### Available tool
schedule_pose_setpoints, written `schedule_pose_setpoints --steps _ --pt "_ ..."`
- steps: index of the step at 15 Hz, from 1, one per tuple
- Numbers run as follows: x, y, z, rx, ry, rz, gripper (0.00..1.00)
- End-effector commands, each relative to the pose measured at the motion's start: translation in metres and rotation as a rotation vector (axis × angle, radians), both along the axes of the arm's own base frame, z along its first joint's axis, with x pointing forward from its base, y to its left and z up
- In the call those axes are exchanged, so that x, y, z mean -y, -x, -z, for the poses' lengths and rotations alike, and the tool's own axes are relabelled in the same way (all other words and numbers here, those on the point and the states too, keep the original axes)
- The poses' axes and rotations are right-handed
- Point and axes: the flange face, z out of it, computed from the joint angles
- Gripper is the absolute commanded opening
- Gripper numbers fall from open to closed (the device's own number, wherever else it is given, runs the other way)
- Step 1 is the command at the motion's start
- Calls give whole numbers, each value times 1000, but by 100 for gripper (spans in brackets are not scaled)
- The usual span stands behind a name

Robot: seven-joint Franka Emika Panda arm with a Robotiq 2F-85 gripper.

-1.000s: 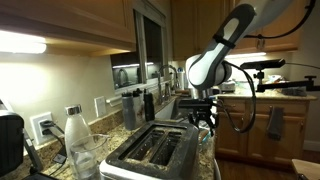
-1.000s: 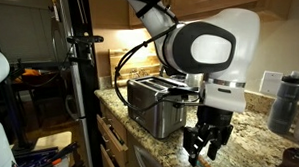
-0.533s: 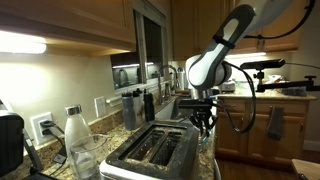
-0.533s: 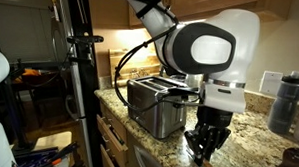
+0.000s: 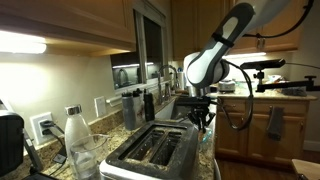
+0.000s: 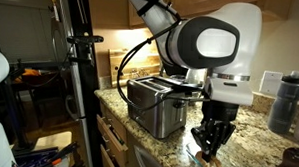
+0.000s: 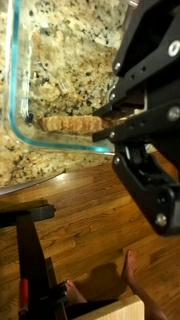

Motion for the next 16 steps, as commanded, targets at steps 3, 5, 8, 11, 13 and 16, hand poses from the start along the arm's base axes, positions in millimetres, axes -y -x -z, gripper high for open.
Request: schedule_pose_setpoints --steps 3,5,8,11,13,16 --pt "-9 1 -36 46 47 -15 4" --pt "-15 3 -53 68 63 -24 4" --pt "-26 6 -82 103 96 -36 4" --pt "-46 11 -111 135 121 -54 4" --pt "-60 15 -128 151 128 -64 4" --pt "-81 23 -152 169 133 -79 4"
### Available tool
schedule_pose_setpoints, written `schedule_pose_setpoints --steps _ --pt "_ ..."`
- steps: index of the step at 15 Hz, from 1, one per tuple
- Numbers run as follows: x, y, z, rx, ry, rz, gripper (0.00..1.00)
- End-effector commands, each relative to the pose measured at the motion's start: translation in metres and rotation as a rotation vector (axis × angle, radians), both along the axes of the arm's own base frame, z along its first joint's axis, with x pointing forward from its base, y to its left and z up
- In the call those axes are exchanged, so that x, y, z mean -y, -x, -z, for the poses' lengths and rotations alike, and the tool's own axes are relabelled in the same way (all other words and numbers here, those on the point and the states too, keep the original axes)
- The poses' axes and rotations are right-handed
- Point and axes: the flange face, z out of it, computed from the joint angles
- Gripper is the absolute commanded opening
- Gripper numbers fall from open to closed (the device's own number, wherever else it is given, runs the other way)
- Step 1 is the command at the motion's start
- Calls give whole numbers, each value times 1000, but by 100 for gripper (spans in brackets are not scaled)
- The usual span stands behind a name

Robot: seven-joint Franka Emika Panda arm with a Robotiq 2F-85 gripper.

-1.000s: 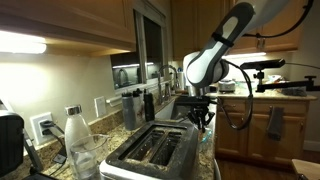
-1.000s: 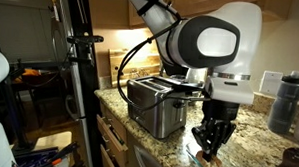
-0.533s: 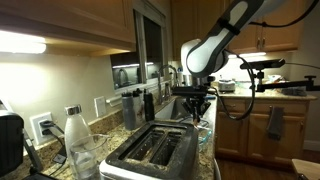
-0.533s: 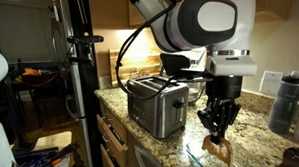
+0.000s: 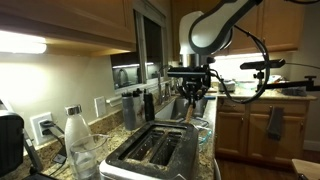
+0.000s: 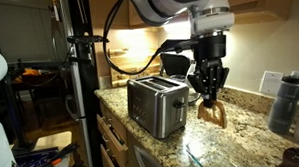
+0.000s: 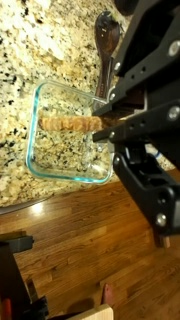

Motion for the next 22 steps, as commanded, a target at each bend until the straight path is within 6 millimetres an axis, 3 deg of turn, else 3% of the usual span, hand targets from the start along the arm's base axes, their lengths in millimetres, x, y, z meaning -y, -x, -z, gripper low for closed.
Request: schedule_pose_setpoints --steps 1,11,17,22 --pt "-28 27 -31 20 24 9 4" --pt "-102 71 -98 63 75 -30 4" --pt "-146 87 -116 82 52 -108 4" --pt "-173 86 -114 88 -1 -166 4"
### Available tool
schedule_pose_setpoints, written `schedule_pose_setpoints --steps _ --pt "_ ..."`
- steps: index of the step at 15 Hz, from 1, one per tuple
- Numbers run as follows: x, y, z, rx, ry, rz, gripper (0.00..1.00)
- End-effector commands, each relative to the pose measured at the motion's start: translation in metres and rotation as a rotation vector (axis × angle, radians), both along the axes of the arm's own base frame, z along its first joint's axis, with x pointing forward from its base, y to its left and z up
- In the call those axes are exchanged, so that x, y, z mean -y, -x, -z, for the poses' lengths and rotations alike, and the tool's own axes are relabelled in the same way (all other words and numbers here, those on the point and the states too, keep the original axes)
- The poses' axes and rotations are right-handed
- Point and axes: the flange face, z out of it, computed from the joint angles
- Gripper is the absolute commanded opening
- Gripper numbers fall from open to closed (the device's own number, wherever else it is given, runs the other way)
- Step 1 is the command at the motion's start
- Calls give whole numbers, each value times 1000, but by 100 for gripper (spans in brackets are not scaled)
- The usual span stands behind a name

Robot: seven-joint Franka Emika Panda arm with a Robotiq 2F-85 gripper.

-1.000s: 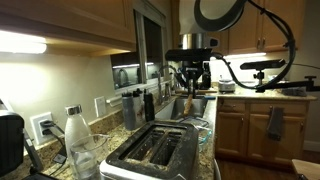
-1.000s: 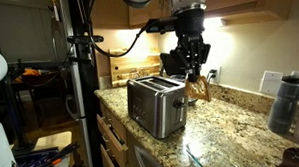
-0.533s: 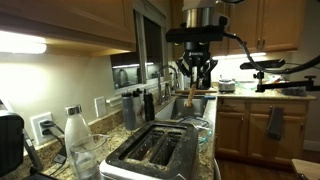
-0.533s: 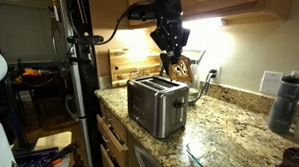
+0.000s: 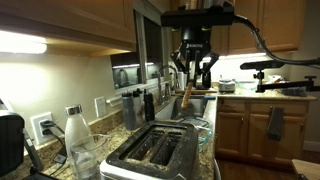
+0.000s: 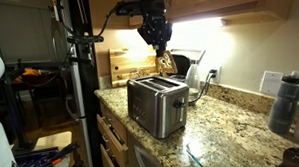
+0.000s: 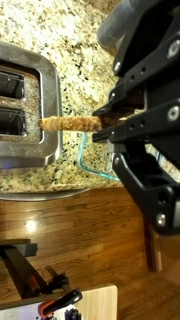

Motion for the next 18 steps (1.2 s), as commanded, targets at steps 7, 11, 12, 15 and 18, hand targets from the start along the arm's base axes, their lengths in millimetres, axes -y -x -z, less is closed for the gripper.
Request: schedule_pose_setpoints --steps 7,11,12,15,18 --pt "-30 4 25 -41 -99 -82 4" --pt "-29 -7 42 -62 -143 -114 4" --pt "-30 -11 45 -64 -158 -125 4" --pt "-34 -24 59 -80 -192 -156 4" --pt "-36 -34 73 -101 -224 -173 4"
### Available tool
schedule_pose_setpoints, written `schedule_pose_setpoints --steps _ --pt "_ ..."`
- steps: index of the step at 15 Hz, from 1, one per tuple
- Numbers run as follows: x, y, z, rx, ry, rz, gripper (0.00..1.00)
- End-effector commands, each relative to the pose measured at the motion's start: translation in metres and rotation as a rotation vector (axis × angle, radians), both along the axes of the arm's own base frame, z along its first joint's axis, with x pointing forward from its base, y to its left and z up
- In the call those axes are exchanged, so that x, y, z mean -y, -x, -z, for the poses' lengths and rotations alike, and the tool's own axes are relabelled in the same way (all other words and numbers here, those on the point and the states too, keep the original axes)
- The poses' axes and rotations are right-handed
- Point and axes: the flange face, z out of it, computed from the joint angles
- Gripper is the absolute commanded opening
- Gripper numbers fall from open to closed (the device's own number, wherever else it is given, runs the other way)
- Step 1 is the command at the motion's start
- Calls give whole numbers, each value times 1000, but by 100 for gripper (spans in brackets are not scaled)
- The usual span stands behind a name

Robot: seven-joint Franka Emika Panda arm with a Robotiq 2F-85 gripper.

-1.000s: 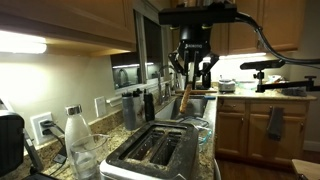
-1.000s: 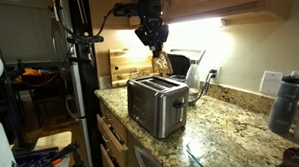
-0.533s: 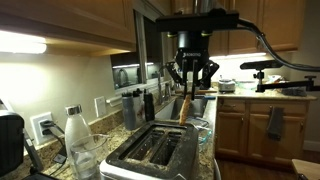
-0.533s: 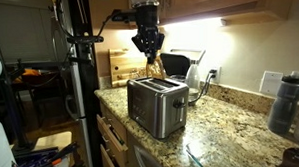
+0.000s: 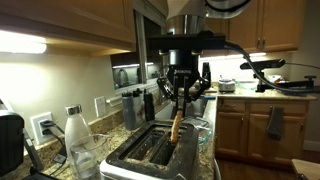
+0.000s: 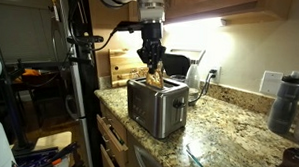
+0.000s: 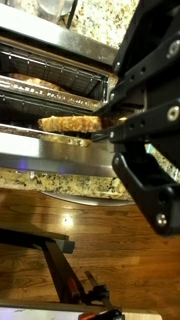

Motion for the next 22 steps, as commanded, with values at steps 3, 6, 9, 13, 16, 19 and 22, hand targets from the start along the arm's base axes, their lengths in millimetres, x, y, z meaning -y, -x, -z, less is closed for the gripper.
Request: schedule_pose_setpoints --steps 3,6,9,13,16,19,22 --pt "-3 -15 19 -26 -62 -34 4" --pt "-2 -20 24 -40 -72 -42 47" --pt "3 -21 26 -42 -72 -45 67" --pt "9 -19 27 -42 -66 -46 91" --pt "8 -20 29 -53 -48 -38 87" --pt "8 -20 29 -53 -48 -38 98" --pt "8 -20 29 -53 -48 -38 98"
